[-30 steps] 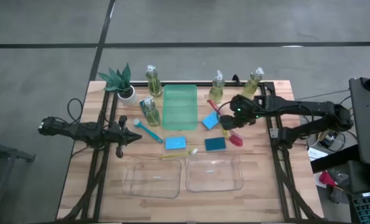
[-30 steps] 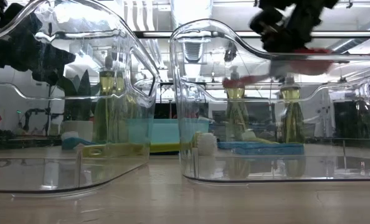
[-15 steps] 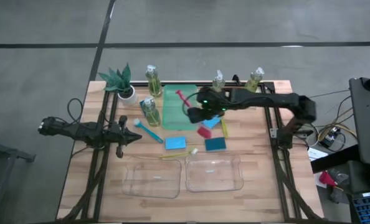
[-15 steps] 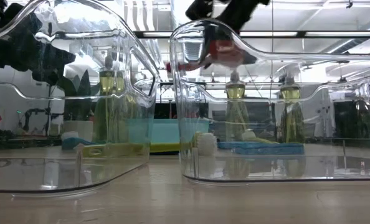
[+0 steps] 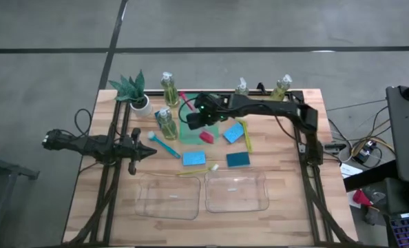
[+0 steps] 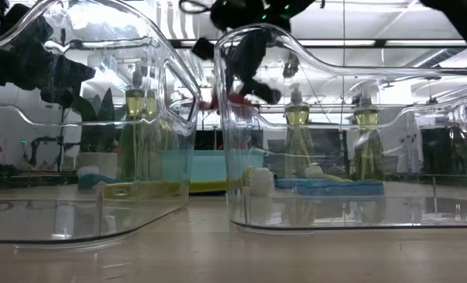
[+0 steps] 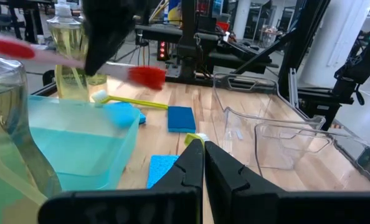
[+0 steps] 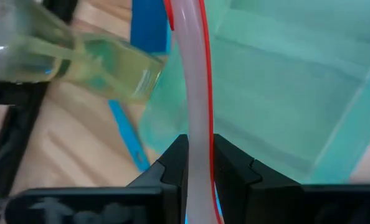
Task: Pick & Place Kitchen Sink Supplies
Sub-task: Put the red dish brush into the green bin
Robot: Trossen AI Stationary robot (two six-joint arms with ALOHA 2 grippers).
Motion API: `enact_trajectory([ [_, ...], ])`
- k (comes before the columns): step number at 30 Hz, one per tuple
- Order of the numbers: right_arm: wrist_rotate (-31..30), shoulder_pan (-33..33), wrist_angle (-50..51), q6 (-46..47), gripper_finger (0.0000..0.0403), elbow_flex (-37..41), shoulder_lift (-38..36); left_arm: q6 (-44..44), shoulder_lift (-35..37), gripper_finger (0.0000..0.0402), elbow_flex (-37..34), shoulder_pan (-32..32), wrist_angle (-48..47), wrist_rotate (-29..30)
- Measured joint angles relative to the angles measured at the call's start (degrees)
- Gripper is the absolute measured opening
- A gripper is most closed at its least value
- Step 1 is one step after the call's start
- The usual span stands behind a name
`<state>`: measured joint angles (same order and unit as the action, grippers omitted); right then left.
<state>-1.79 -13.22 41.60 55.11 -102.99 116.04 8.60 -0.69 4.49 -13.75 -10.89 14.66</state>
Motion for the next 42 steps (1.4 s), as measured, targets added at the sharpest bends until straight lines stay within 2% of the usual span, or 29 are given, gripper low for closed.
enact_trajectory([
  [9, 0.2, -3.2, 4.1, -1.6, 0.0052, -2.7, 5.6, 0.0, 0.0, 0.001, 0.0, 0.0, 0.0, 0.0],
  [32, 0.3, -6.2, 3.6, -1.8, 0.0052, -1.6, 8.1, 0.0, 0.0, 0.001, 0.0, 0.0, 0.2, 0.0],
  [42, 0.1, -6.2, -2.0, -2.2, 0.0052, -0.1, 8.1, 0.0, 0.0, 0.001, 0.0, 0.0, 0.2, 0.0],
])
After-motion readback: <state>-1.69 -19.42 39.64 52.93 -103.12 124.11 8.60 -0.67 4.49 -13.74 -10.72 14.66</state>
